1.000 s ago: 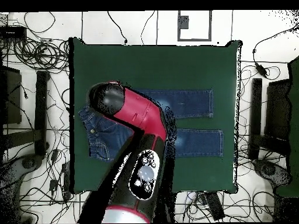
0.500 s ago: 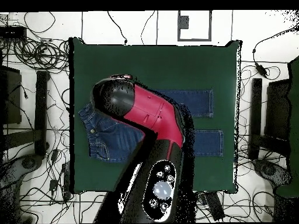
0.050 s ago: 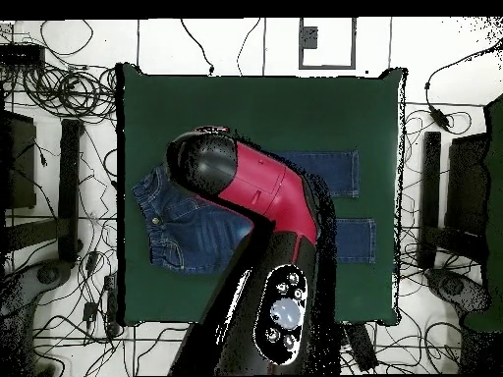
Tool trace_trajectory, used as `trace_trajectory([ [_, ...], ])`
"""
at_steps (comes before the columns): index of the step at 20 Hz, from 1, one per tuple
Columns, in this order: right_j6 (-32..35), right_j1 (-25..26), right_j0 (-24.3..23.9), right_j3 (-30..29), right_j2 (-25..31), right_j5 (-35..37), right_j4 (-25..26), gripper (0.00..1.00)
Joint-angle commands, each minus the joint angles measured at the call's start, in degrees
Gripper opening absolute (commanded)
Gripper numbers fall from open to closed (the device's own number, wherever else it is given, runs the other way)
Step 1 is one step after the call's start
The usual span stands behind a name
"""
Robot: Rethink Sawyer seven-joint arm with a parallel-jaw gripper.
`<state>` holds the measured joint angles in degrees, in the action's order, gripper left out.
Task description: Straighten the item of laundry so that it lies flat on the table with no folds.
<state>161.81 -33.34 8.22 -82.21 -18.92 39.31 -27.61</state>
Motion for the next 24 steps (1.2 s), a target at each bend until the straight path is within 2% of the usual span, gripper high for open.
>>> trace_trajectory([
  [1,4.18,7.22,1.40,-1.61,9.88,-1.68,-0.44,1.00],
  [8,8.70,10.25,2.74,2.41,9.10,-1.17,-1.44,1.00],
  [15,8.90,17.14,2.40,6.86,10.70,-6.44,-2.66,1.00],
  [21,11.91,18.78,4.41,8.25,9.47,-5.75,-3.92,1.00],
  [24,11.71,19.39,4.47,8.30,10.53,-6.17,-5.09,1.00],
])
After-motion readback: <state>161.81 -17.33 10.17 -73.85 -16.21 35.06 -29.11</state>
